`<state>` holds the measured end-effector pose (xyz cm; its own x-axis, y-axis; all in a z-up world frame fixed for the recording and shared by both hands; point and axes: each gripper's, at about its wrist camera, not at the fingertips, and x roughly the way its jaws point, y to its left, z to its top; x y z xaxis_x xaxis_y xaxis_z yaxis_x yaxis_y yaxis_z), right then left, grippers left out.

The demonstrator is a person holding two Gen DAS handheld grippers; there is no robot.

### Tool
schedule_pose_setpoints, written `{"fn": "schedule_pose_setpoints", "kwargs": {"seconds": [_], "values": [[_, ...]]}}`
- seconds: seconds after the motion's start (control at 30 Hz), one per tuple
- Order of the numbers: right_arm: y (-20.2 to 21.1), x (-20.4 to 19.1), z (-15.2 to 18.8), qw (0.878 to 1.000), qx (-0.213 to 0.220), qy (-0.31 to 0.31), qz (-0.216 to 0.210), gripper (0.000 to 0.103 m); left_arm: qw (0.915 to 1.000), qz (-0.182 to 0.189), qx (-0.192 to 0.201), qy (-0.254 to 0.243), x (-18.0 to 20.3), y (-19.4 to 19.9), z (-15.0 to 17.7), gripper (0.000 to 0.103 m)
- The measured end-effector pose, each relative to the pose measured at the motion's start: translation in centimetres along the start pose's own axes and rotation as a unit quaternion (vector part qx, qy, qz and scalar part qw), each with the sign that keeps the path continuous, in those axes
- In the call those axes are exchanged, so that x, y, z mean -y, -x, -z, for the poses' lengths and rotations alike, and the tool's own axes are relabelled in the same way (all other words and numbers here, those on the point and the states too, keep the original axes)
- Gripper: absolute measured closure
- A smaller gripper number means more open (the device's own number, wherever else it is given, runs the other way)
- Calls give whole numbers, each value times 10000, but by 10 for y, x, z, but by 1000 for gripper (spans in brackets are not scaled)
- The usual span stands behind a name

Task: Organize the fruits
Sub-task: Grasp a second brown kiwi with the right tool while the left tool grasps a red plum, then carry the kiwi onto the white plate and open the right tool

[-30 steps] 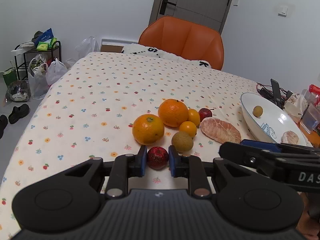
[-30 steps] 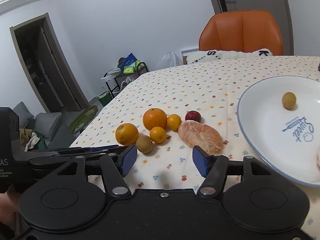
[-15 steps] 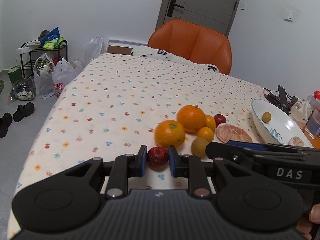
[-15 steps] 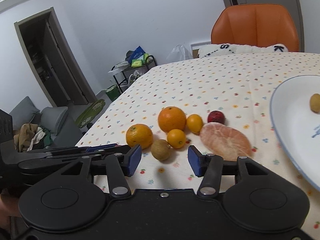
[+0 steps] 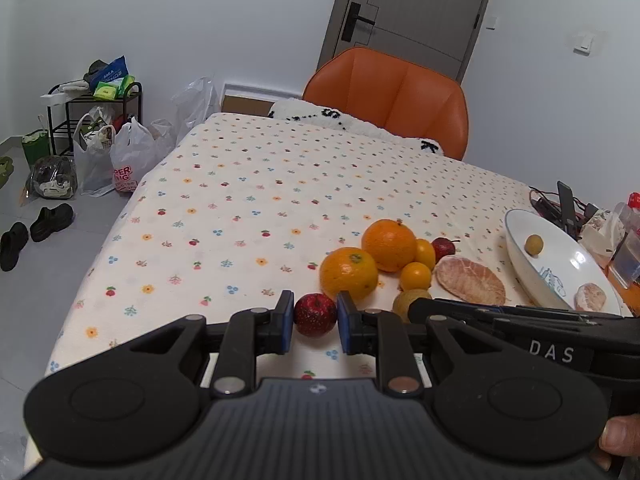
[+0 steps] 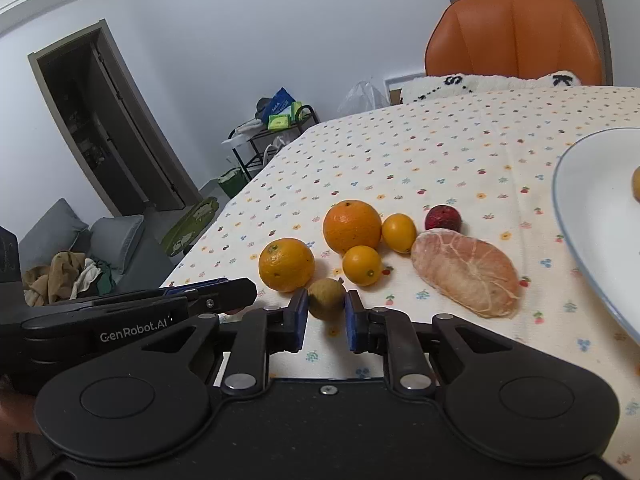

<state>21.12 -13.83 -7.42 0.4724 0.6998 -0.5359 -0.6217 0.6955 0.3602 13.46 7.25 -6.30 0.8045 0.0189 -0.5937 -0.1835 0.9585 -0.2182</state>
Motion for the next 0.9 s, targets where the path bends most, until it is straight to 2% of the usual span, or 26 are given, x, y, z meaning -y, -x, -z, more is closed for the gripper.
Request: {"fn": "schedule_pose_setpoints", "kwargs": {"seconds": [0.3,0.4,0.47,0.53,0.63,0.67,0.7,0.73,0.9], "values": [[18,6,6,9999,67,-111,89,86,9999,50,77,-127,15,11,3,82],[17,6,5,9997,53,-194,145,74,9998,54,85,-149,17,15,4,82],[15,5,6,9996,74,-191,177,55,9998,42,89,-155,17,18,5,82],[11,4,6,9996,94,-169,208,50,9998,19,96,-149,15,20,5,82],[4,2,8,9996,106,-108,252,50,9999,-30,95,-110,11,21,4,82],[3,1,9,9995,127,-42,280,54,9999,-38,96,-102,9,22,4,82],[2,-1,9,9994,141,25,330,59,9999,-47,98,-100,9,22,3,82],[1,-1,8,9992,114,53,369,79,9999,-56,97,-103,9,23,3,82],[11,3,9,9993,196,-53,327,80,9998,-46,133,-159,14,25,1,82]]}}
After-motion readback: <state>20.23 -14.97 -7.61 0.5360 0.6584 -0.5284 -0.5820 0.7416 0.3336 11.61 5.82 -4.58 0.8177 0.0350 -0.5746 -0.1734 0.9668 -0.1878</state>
